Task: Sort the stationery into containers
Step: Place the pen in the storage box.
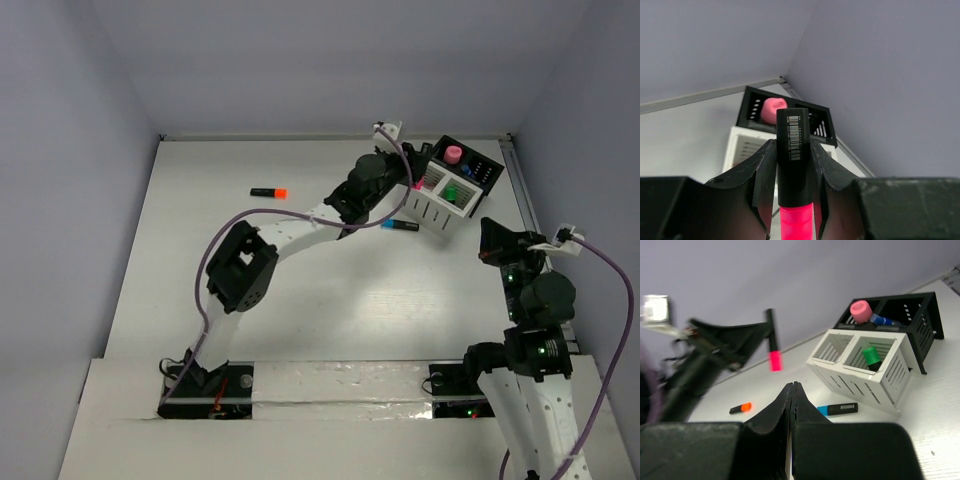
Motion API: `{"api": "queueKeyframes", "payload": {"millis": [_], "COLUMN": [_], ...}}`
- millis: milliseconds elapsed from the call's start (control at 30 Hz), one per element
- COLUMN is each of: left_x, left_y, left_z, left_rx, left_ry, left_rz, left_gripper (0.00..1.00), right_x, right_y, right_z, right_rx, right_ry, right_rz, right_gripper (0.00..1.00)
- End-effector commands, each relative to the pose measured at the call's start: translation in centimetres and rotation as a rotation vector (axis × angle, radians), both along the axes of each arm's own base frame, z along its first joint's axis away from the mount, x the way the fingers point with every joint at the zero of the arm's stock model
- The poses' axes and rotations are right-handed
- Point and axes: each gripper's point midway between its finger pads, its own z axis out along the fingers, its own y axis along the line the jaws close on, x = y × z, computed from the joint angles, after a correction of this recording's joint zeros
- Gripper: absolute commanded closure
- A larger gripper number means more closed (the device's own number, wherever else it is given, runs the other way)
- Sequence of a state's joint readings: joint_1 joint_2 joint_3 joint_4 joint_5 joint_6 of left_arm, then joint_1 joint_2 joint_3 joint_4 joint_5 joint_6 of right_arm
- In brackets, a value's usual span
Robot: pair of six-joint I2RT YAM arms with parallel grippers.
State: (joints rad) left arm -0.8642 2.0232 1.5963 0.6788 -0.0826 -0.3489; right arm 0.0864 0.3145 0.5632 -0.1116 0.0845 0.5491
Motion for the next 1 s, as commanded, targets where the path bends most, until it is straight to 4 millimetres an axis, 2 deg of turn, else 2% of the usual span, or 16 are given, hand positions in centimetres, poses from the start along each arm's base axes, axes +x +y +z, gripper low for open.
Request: {"api": "queueKeyframes", "payload": {"millis": [0,33,67,100,133,167,200,233,267,300,333,400,433,567,700,967], "left_x": [-0.3,-0.1,0.2,0.5,1.2,0.6,0.7,1.4,0.8,0.9,1.3,1.3,1.6,1.5,1.4,1.3], "left_y": [-2.7,-4.2,-4.7,-5.3,-6.3,-7.4,-7.9,-8.9,-9.8,-10.2,-10.9,-11.4,-12.0,-12.8,-13.3,-14.3], "left_z": [4.8,3.1,5.3,5.2,3.2,5.1,5.3,3.1,4.5,4.6,2.6,3.5,1.9,2.2,1.4,-1.2], "left_rx": [-0.062,-0.044,-0.078,-0.073,-0.053,-0.079,-0.082,-0.062,-0.083,-0.093,-0.079,-0.112,-0.103,-0.155,-0.171,-0.157], "left_ry": [-0.117,-0.110,-0.147,-0.149,-0.134,-0.172,-0.184,-0.166,-0.187,-0.186,-0.171,-0.190,-0.179,-0.208,-0.214,-0.191], "left_rz": [-0.063,-0.080,-0.084,-0.091,-0.095,-0.124,-0.134,-0.143,-0.169,-0.178,-0.186,-0.200,-0.208,-0.241,-0.262,-0.302], "left_gripper": [1.00,1.00,1.00,1.00,1.00,1.00,1.00,1.00,1.00,1.00,1.00,1.00,1.00,1.00,1.00,1.00], "right_x": [-1.9,-2.3,-2.3,-2.4,-2.4,-2.5,-2.5,-2.5,-2.6,-2.7,-2.7,-2.9,-3.0,-3.3,-3.5,-4.0], "right_y": [0.8,1.3,1.4,2.0,2.3,2.7,2.8,2.8,3.0,3.0,3.0,3.2,3.4,3.7,4.1,3.7], "right_z": [2.7,3.1,3.1,3.2,2.9,3.1,3.1,3.1,3.2,3.3,3.4,3.4,3.3,3.4,3.5,3.4], "right_rx": [-0.027,-0.025,-0.020,-0.019,-0.014,-0.011,-0.007,-0.005,-0.007,-0.008,-0.011,-0.011,-0.010,-0.004,-0.003,-0.009], "right_ry": [-0.054,-0.064,-0.064,-0.070,-0.067,-0.080,-0.083,-0.088,-0.091,-0.096,-0.098,-0.102,-0.104,-0.113,-0.116,-0.120], "right_rz": [0.052,0.080,0.085,0.119,0.141,0.158,0.162,0.164,0.174,0.174,0.175,0.184,0.195,0.218,0.240,0.222], "right_gripper": [1.00,1.00,1.00,1.00,1.00,1.00,1.00,1.00,1.00,1.00,1.00,1.00,1.00,1.00,1.00,1.00]}}
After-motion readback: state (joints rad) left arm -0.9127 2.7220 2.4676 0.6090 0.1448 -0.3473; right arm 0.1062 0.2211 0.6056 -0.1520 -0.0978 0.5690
